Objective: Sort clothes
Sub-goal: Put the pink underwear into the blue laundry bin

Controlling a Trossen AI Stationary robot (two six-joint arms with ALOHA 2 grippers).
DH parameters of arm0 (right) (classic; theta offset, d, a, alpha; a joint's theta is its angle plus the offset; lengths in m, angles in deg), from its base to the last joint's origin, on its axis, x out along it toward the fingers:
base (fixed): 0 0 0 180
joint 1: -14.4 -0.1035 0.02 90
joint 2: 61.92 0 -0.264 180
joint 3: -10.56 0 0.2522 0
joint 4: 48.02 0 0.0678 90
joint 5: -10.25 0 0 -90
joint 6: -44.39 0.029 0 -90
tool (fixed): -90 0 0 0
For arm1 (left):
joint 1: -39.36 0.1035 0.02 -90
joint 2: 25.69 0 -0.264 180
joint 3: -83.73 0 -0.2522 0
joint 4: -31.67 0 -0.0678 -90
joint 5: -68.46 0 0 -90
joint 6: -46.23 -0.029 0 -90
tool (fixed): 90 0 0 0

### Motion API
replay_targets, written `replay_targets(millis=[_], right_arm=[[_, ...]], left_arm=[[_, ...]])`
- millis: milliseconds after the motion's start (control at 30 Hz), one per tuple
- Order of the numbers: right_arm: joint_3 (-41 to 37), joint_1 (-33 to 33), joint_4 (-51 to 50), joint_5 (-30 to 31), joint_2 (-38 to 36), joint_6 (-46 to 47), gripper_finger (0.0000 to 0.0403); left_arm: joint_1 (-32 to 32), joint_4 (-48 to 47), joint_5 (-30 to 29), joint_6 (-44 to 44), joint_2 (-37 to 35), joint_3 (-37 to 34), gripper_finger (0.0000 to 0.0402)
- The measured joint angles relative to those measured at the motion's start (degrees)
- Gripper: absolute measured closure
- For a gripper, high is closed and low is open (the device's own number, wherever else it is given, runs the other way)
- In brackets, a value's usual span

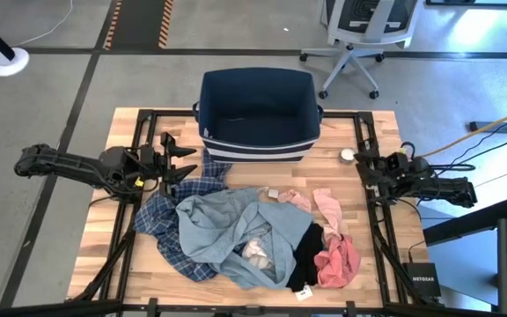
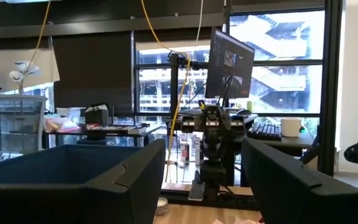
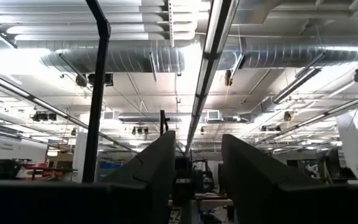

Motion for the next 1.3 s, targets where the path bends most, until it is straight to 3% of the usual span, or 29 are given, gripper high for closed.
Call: replay_targets(millis=[267, 567, 667, 800, 1067, 1167, 1300], right_arm=[[12.2, 0.0, -6.6, -7.4, 9.2, -2.2, 0.0254], [25.2, -0.3, -17.2, -18.1, 28.6, -4.8, 0.0254], [29.5, -2.7, -20.9, -19.1, 34.6, -5.1, 0.0254], [37.7, -7.9, -35.5, -15.1, 41.7, -9.1, 0.0254], [55.5, -22.7, -73.5, 6.8, 56.5, -11.5, 0.0254], [58.6, -27.2, -80.7, 8.9, 61.3, -7.3, 0.0254], [61.1, -32.6, -85.8, 7.2, 66.4, 1.3, 0.0254]], left_arm=[[0.0, 0.5, 0.0, -1.8, 0.0, 0.0, 0.0194], [0.0, 0.5, 0.0, -2.4, 0.0, 0.0, 0.0194], [0.0, 0.4, 0.0, -2.5, 0.0, 0.0, 0.0194], [0.0, 0.4, 0.0, -1.9, 0.0, 0.0, 0.0194], [0.0, 0.2, 0.0, 0.7, 0.0, 0.0, 0.0194], [0.0, 0.2, 0.0, 1.1, 0.0, 0.0, 0.0194], [0.0, 0.4, 0.0, 1.5, 0.0, 0.0, 0.0194]])
